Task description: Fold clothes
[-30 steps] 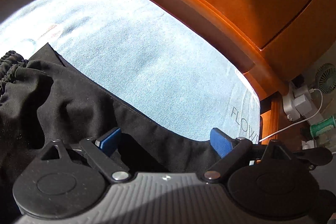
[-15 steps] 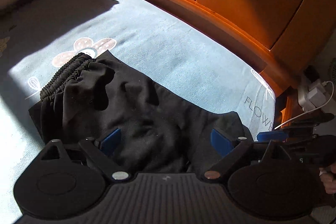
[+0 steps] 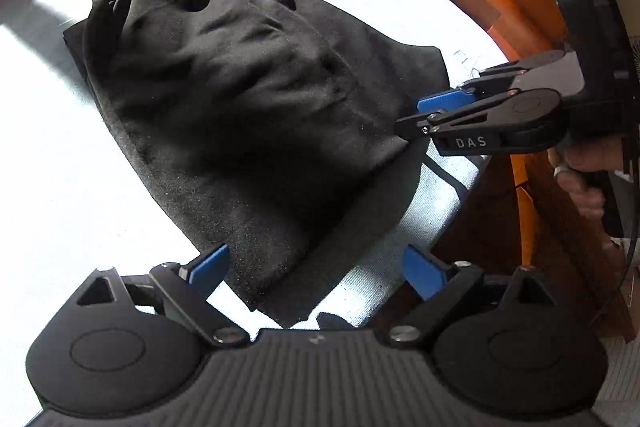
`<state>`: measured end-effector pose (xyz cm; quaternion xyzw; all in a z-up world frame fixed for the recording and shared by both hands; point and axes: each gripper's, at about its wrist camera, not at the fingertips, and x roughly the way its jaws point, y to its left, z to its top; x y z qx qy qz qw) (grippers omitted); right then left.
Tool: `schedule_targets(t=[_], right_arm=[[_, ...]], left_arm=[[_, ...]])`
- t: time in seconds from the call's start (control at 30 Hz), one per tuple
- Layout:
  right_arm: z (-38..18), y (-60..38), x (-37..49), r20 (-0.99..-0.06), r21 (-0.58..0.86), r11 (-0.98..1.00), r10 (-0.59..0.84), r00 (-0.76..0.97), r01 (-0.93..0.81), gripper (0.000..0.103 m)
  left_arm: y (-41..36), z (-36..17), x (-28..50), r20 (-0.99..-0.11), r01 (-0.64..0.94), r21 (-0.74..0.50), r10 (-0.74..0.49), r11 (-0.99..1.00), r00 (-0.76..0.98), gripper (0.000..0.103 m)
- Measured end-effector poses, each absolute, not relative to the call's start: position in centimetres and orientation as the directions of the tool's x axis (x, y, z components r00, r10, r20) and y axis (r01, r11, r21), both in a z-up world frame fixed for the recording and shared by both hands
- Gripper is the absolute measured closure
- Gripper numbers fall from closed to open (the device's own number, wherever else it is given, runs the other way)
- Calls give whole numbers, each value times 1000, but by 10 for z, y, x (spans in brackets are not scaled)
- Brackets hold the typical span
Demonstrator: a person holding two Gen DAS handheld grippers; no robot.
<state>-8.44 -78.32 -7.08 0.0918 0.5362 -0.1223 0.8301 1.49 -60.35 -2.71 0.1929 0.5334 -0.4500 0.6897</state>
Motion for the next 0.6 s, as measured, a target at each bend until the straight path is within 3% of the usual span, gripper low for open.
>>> schedule_targets(t=[0.17, 0.33, 0.43, 0.6], right_arm=[[-43, -782, -82, -886, 13, 941, -146, 439, 339, 62], [-72, -803, -75, -927, 23, 892, -150, 344, 452, 57], [-56, -806, -83, -906, 60, 874, -155, 394, 482, 57], [-56, -841, -127, -882, 282, 665, -104, 460, 691, 55]], left_arm=[[-571, -18, 23, -916, 822, -190, -399, 536, 49, 10], [-550, -18, 28, -923, 816, -178, -381, 550, 56, 10], [-544, -17, 27, -919, 819, -186, -391, 543, 50, 10], [-544, -24, 21, -925, 823, -190, -378, 536, 33, 10]])
